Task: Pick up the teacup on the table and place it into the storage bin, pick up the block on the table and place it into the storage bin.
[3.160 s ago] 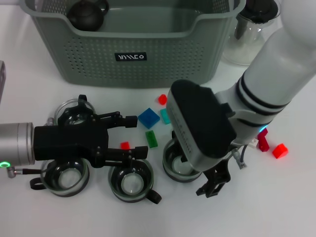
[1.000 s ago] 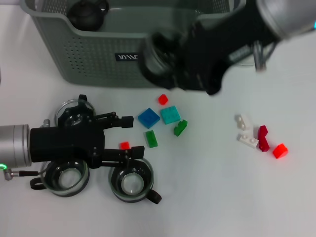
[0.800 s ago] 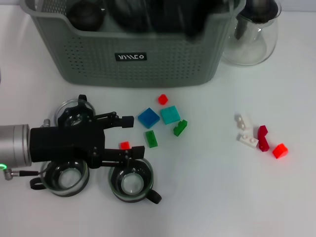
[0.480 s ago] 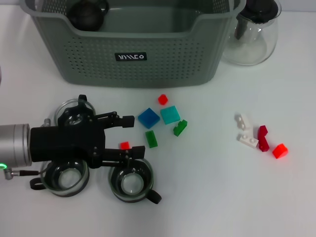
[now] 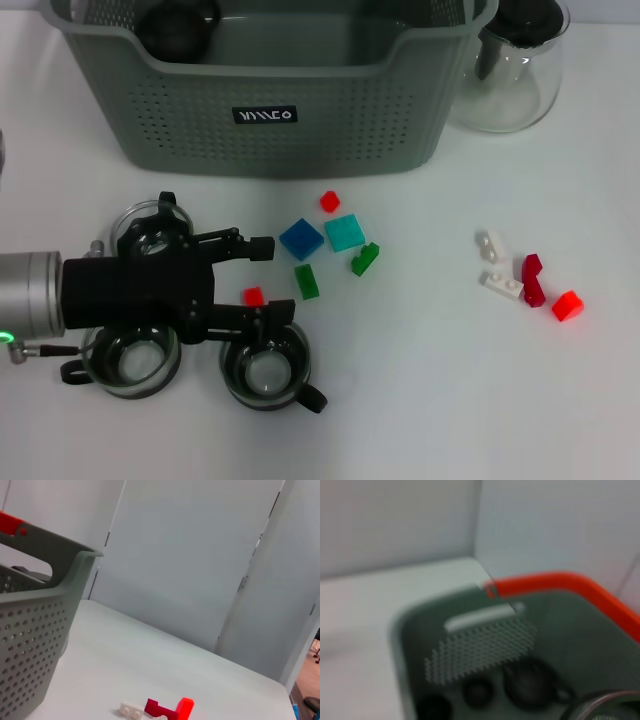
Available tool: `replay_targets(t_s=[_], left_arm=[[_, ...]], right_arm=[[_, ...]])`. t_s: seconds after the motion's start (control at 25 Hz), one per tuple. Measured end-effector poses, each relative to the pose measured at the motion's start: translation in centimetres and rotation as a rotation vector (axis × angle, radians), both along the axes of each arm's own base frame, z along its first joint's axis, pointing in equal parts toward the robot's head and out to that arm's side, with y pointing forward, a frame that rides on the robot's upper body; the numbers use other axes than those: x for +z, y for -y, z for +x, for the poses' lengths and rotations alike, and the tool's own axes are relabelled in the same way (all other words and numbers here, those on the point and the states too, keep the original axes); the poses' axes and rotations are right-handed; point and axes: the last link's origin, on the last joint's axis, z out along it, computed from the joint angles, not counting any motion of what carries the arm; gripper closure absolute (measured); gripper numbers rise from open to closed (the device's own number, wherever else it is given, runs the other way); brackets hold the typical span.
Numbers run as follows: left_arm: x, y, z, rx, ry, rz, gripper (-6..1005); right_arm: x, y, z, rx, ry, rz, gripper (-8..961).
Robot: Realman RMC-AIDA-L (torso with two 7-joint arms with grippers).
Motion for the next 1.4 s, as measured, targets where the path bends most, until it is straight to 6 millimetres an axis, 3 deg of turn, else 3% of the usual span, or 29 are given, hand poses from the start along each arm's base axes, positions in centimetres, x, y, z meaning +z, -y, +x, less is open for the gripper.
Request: replay_targets(t_s=[0.24,0.56,0.92,1.4], left_arm=[[-0.1,0.1,0.0,0.0,0.003,-0.001,122],[-0.2,0.2,0.0,0.001,0.004,-0.001,123],[-0.3,0.2,0.1,0.002,0.009,-0.003,123],[-0.3,0.2,0.2,0.001,0.013,-0.003,124]], right_arm=[[-3.5,-0.8,1.9,-0.002,0.134,0.063,902],[-6.1,-0.8,4.3,0.015,0.243,0.131,902],[-6.9,-0.8,6.5,0.006,0.296,0.152,902],[-6.9,-0.8,6.6,0.01,0.304,0.152,901]])
